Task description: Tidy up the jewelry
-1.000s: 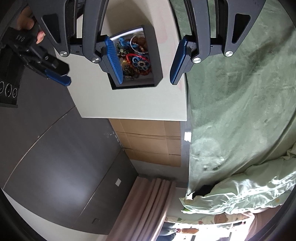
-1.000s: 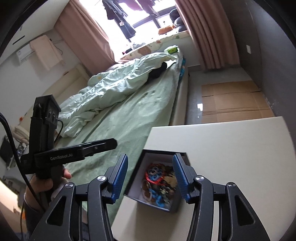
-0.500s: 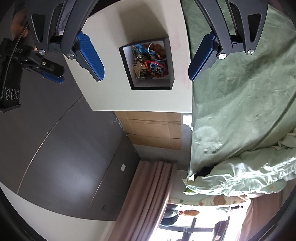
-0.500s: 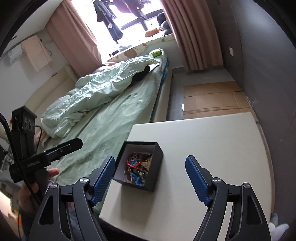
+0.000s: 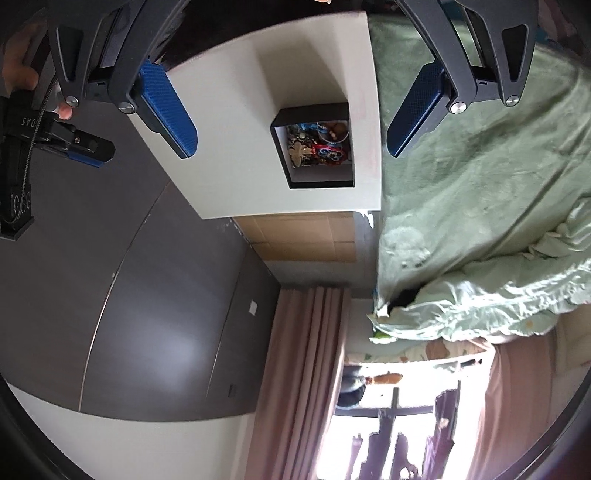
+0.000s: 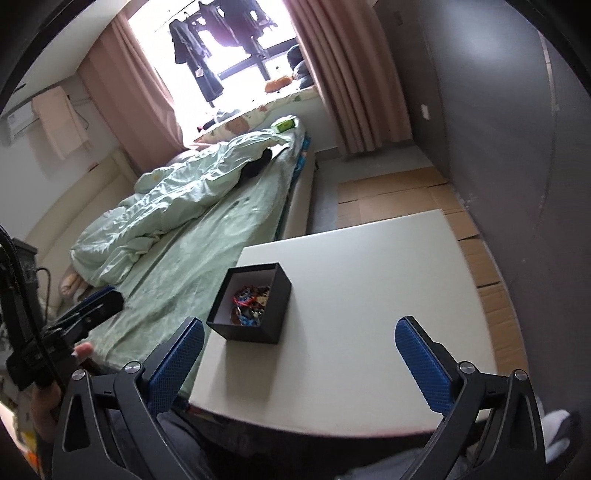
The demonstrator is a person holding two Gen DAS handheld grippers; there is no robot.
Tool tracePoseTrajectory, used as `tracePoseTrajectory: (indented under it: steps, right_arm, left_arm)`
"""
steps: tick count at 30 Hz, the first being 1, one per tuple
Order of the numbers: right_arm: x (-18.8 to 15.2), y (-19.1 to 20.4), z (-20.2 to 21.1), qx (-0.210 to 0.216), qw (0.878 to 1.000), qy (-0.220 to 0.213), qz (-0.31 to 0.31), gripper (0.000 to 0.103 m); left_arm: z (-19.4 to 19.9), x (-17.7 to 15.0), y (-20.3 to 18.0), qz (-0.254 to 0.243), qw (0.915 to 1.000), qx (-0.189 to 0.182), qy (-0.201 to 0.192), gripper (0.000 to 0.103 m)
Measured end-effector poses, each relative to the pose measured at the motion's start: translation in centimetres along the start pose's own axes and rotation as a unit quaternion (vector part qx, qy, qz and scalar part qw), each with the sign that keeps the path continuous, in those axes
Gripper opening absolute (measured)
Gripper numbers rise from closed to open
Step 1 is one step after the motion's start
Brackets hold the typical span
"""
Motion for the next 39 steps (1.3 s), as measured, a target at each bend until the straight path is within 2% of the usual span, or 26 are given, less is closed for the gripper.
tracePoseTrajectory:
  steps: [4,10,21,24,32,39]
  right_arm:
    - [-1.3,0.4,2.7,-0.012,1.000,-0.013,0.003,0.103]
    - [-3.2,1.5,6.5,-0.031,0.999,-0.023,0.012,0.103]
    - [-6.3,4.6,12.5,-0.040,0.997,-0.046,0.041,0.103]
    - [-6.8,5.9,13.8,-0.042,0.996,-0.047,0.060,0.103]
    - [-8.3,7.4,16.6,-0.053,0.993,-0.063,0.082,0.103]
    - [-9.3,8.6,18.0,-0.054,0.990,-0.079,0.101,0.103]
  left_arm:
    - [2.9,-1.2,-0.7,-0.002,0.9998,0.010,-0.019,0.103]
    - [7.3,-2.8,-1.6,-0.005,0.9991,0.005,-0.042,0.103]
    - [14.8,-5.6,-1.8,-0.002,0.9962,0.010,-0.087,0.103]
    - [15.8,-6.3,-1.5,-0.004,0.9958,0.023,-0.089,0.103]
    - [17.9,-8.1,-1.4,-0.001,0.9953,0.020,-0.094,0.103]
    - [19.1,-8.4,-1.2,-0.003,0.9941,0.021,-0.106,0.103]
Point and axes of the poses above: each gripper's, at about its wrist camera, not at the fingertips, and z roughly against the way its jaws point, y to its left, x to its top, the point moved 6 cm from there along -z, roughly the way its jaws point, and after that the axes turned 13 degrees about x, right-handed, at the moved point
